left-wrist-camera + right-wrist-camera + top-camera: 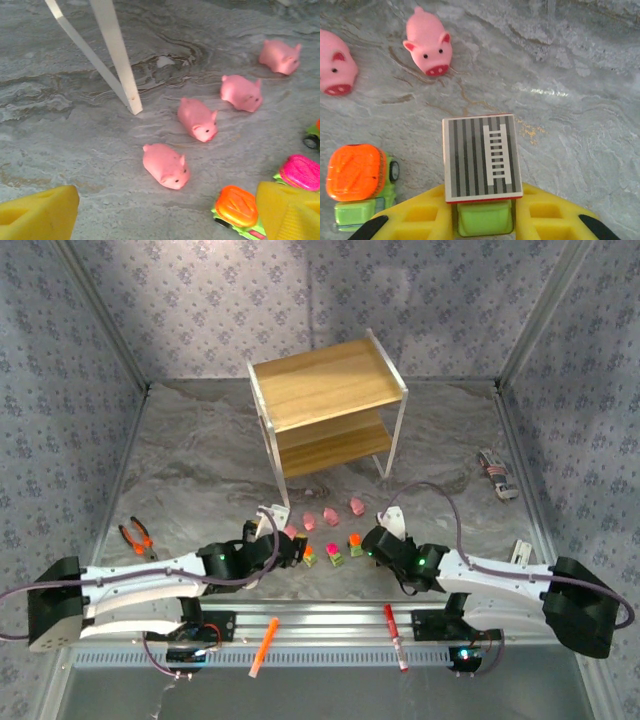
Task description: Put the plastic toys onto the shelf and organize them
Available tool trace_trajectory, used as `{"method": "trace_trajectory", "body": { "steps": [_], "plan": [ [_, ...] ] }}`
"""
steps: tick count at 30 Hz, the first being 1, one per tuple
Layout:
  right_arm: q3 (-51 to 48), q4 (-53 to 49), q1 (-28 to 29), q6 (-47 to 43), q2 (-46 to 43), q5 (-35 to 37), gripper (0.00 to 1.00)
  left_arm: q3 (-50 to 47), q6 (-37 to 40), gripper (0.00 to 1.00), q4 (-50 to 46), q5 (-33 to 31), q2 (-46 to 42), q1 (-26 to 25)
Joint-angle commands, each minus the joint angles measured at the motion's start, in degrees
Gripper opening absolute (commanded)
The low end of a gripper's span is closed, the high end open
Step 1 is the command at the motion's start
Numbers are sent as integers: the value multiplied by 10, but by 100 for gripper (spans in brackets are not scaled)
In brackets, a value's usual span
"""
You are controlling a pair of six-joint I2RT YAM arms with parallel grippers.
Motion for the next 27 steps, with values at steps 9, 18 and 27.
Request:
{"method": "trace_trajectory", "body": {
  "steps": [9,18,27],
  "plan": [
    [40,-63,-2,-52,-41,10,20,-44,50,88,-97,79,-136,-4],
    [57,-78,-10,-73,-58,2,19,-28,64,92,-126,149,-137,-4],
    [87,-94,-14,-95,-71,3,19,-36,70,92,-110,175,-129,-22]
  ]
}}
